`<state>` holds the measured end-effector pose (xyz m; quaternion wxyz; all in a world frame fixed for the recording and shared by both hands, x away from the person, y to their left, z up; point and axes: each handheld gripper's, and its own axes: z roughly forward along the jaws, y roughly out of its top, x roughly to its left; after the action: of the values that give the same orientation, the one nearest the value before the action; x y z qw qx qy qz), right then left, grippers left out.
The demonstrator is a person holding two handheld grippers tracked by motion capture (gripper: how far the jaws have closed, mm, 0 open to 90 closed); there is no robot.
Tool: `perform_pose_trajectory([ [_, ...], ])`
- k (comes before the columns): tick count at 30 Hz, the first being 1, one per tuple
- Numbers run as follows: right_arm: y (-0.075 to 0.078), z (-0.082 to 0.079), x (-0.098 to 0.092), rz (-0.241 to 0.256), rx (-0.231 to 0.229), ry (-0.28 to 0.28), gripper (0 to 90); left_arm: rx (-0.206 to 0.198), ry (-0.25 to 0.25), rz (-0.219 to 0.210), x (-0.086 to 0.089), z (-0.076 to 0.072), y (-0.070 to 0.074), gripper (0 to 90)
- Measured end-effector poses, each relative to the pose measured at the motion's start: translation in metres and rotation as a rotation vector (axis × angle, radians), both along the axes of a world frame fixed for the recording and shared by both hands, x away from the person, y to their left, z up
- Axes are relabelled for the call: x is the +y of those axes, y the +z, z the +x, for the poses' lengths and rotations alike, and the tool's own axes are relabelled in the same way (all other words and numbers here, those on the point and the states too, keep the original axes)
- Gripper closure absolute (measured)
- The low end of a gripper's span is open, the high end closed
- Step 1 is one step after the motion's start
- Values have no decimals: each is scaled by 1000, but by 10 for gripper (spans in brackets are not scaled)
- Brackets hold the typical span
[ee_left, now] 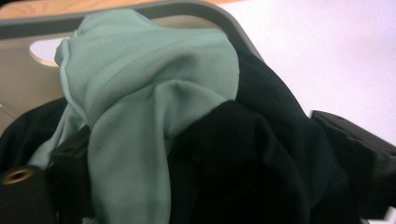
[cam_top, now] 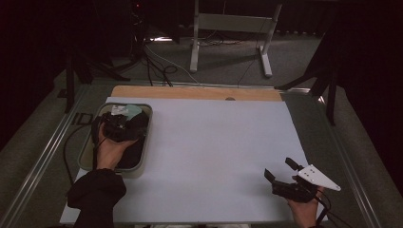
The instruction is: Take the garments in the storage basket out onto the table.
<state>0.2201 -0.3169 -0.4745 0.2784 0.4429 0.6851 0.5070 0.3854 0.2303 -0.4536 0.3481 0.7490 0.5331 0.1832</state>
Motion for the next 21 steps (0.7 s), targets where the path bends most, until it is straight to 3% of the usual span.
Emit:
perform_pose_trajectory([
  [4,0,0,-1,2,-1,-3,72,31,-5,-17,2,0,0,304],
  [8,0,0,-1,0,-1,-3,71,51,-6,-1,0,1,-1,427],
  [13,0,0,-1,-1,-1,-3,72,44,-6,-1,1,-1,2,584],
  [21,0,0,-2,1,0,-4,72,23,-14,-36,8,-6,8,661],
])
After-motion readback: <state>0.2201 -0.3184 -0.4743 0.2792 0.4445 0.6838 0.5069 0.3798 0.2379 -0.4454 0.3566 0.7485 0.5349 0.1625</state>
